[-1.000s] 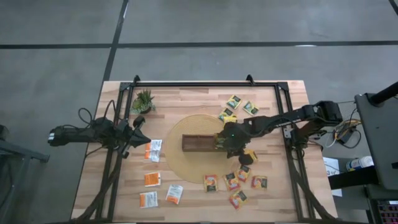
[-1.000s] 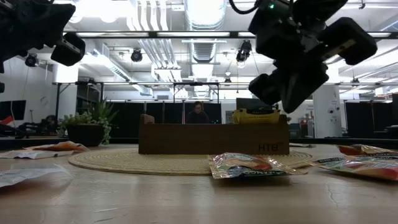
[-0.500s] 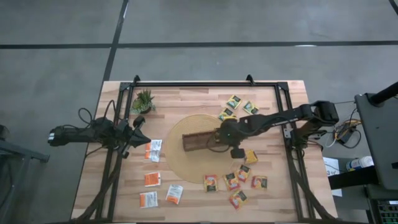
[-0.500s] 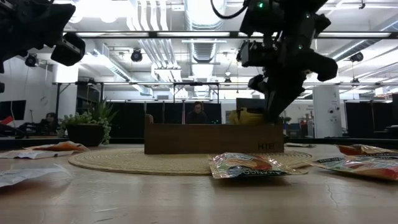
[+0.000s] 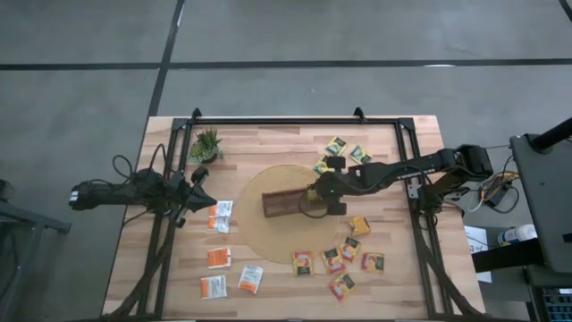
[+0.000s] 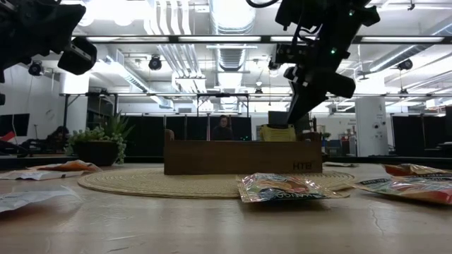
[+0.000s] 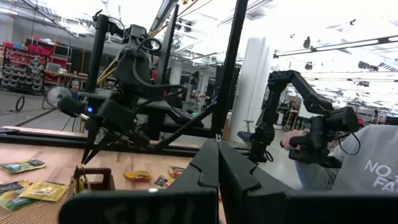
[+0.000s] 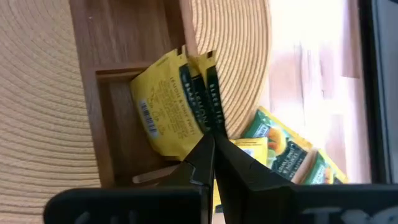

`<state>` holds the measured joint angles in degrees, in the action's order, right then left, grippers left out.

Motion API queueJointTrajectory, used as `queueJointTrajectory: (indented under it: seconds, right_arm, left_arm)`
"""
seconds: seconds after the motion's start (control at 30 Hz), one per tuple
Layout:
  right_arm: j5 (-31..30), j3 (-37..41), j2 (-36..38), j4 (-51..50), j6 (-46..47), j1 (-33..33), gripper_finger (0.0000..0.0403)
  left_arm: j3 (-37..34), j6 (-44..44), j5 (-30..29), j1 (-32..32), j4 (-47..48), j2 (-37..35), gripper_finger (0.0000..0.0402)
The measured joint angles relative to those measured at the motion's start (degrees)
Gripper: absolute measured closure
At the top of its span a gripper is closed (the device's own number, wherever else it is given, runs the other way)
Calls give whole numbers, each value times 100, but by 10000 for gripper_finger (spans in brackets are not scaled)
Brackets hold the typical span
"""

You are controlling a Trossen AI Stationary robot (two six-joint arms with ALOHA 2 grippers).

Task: Pick & Place Tea
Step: Put the yellow tea bag into the right of the wooden organizer

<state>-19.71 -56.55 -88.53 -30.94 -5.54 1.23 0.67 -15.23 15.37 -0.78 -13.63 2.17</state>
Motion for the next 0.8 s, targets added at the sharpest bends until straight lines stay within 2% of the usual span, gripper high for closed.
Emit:
queueJointTrajectory:
  seconds: [0.4,0.63,0.73,0.8]
  right_arm:
    - [72,-8,139,4,-7,7,394]
    - [1140,161,151,261,-117,13,394]
    - [1014,271,79,463,-273,-24,394]
    - [699,273,47,505,-293,-78,394]
  left_arm:
    - [-1,1,-1,1,0,1,402]
    - [-1,0,-2,1,0,1,402]
    - [-1,-2,-1,1,1,0,402]
    - [-1,-2,-1,0,2,1,402]
